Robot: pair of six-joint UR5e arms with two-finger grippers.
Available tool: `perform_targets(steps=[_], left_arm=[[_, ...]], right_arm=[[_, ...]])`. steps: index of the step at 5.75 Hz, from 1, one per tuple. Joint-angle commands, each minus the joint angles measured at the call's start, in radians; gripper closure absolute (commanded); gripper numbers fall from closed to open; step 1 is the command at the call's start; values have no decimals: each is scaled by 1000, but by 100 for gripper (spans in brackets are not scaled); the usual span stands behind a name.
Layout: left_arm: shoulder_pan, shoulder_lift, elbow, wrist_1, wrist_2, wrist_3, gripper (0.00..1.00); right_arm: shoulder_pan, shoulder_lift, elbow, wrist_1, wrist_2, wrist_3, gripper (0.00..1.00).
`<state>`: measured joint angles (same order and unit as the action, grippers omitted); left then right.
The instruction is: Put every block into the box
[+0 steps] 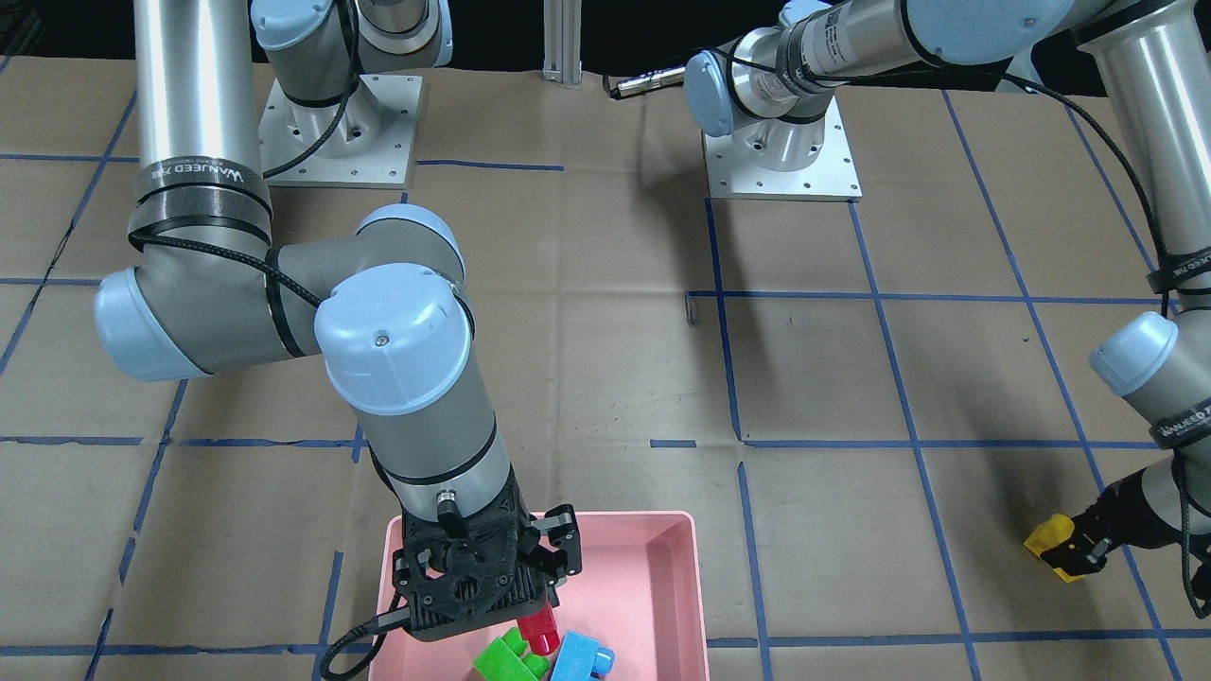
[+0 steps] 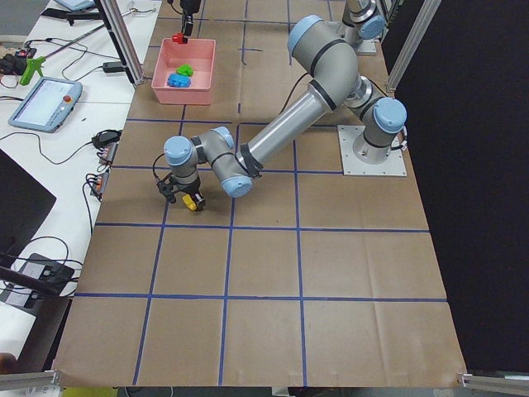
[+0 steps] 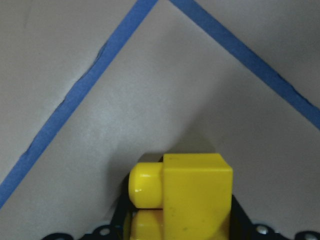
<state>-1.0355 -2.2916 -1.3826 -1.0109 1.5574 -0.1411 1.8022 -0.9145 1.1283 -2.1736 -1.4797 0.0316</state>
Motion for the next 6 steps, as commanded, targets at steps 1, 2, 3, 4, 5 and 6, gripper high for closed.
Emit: perform_targets(steps=[1, 2, 3, 4, 5, 6], left_arm=[[-12, 30, 36, -29, -5, 17, 74], [-21, 81, 66, -88, 1, 111, 84], [-81, 151, 91, -160, 1, 148, 84], [-188, 217, 147, -246, 0, 153, 87], [-278, 218, 227, -338, -2, 153, 91], [-358, 196, 288, -380, -10, 153, 91]], right_arm=[[0, 2, 1, 0, -2, 1, 0], [-1, 3, 8, 0, -2, -9, 0], [-12, -13, 19, 3, -11, -54, 0], [-17, -56, 22, 56, -148, -117, 0], [-20, -145, 31, 285, -206, -118, 0], [-17, -256, 53, 437, -206, -102, 1]])
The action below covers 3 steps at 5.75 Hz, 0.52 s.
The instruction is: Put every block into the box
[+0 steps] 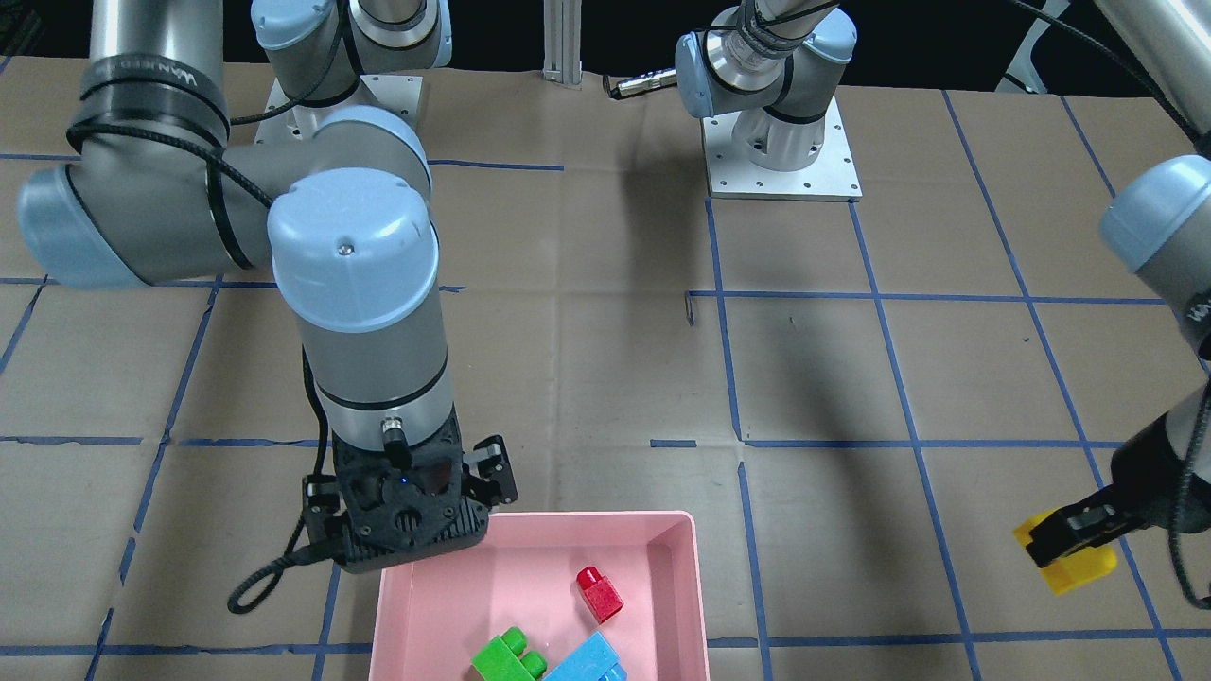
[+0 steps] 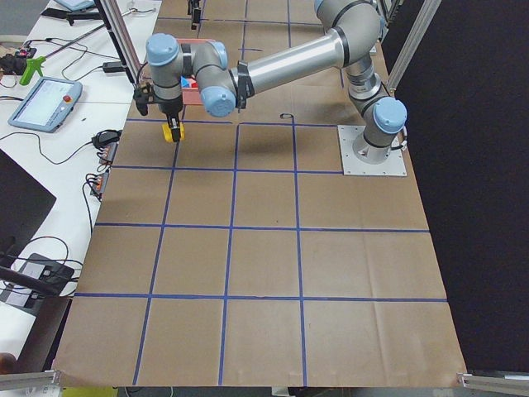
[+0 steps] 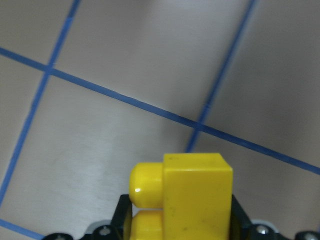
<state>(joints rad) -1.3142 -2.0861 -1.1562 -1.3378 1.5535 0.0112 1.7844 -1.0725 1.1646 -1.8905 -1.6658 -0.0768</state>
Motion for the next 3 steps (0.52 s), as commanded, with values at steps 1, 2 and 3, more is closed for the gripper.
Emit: perform_targets(steps=[1, 2, 3], left_arm=[[-182, -38, 79, -49, -9, -2, 91], [-257, -69, 96, -40, -9, -46, 91], [-316, -124, 175, -40, -1, -92, 92]], right_arm=[[0, -259, 127, 279, -23, 11, 2], [-5, -435, 341, 254, -23, 62, 3], [-23, -616, 611, 85, -22, 78, 1]])
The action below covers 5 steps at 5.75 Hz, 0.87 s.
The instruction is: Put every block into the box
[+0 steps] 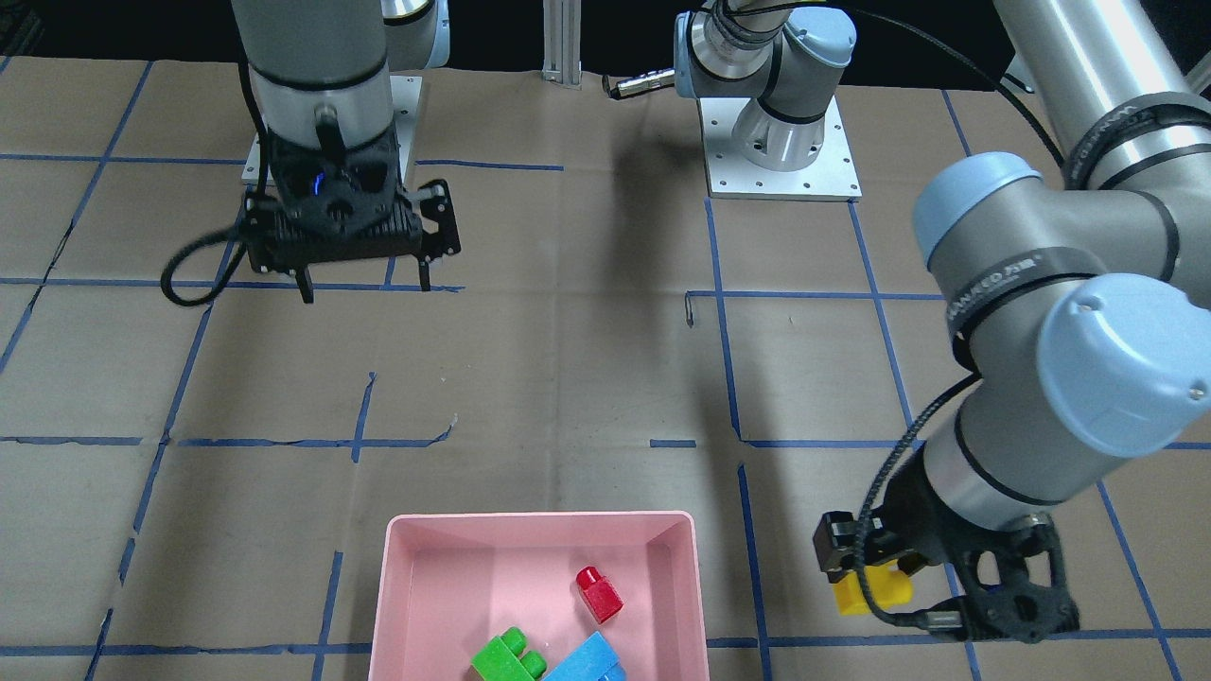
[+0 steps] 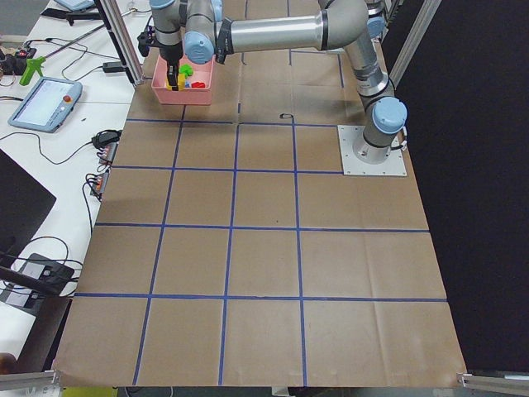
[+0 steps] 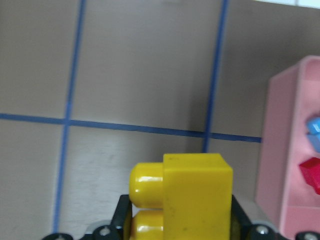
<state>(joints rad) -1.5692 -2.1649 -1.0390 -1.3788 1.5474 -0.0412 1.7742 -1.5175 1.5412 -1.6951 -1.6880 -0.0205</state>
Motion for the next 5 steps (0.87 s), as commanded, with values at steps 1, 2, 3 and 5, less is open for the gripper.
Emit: perform_targets(steps=[1, 2, 3, 5], left_arm=[[-131, -134, 154, 1, 10, -95, 95], [-171, -232, 221, 9, 10, -145, 95], [-193, -283, 223, 48, 13, -147, 94], [-210, -311, 205, 160, 17, -147, 32]], right_arm=[[-86, -284, 378, -194, 23, 8, 0], [-161, -323, 370, -143, 87, -21, 0], [-176, -320, 305, -33, 111, -25, 0], [-174, -283, 144, 77, 119, -22, 0]])
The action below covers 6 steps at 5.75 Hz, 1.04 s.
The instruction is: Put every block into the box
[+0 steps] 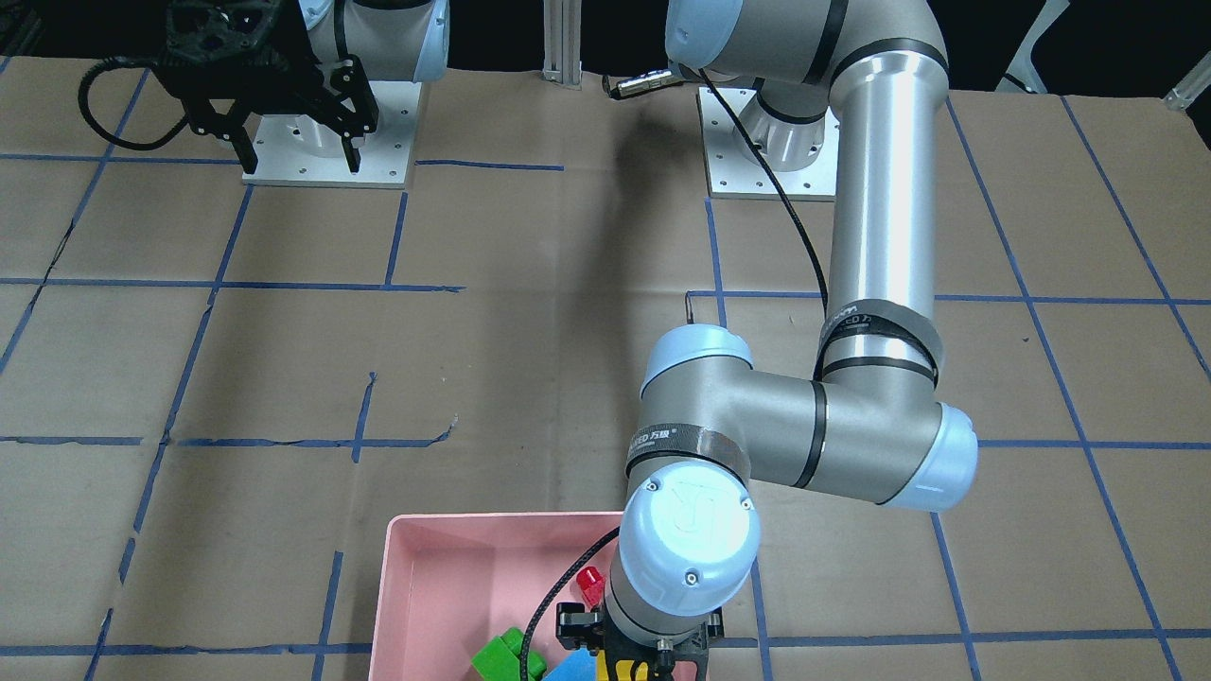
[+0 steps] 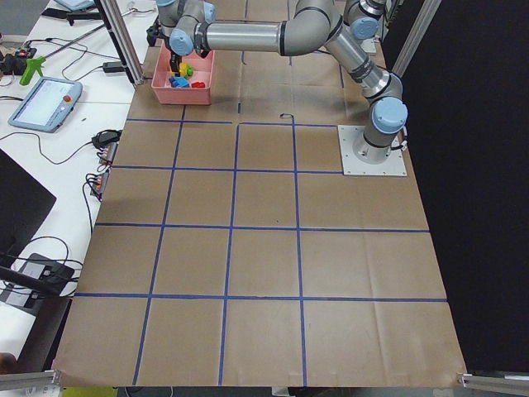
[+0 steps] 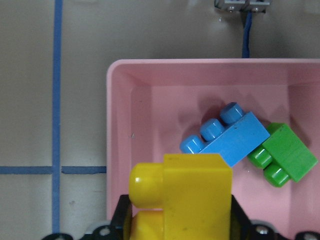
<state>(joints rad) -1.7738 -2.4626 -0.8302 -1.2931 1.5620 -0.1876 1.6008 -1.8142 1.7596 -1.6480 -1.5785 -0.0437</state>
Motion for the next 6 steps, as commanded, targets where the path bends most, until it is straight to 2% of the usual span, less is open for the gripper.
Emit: perform_targets(steps=[1, 3, 4, 5, 6], left_arm=[[-7, -16, -6, 175, 3, -3, 1], [3, 31, -7, 164, 3, 8, 1], [34, 106, -21, 103, 3, 20, 0], [93, 207, -89, -4, -5, 52, 0], [134, 285, -186, -6, -13, 104, 0]], right_arm=[[-1, 42, -112, 30, 8, 5, 0], [-5, 56, -127, 22, 8, 1, 0], [-8, 82, -130, 20, -6, -1, 0], [-7, 161, -100, 20, 0, 2, 0], [-5, 246, -115, 25, -6, 4, 0]])
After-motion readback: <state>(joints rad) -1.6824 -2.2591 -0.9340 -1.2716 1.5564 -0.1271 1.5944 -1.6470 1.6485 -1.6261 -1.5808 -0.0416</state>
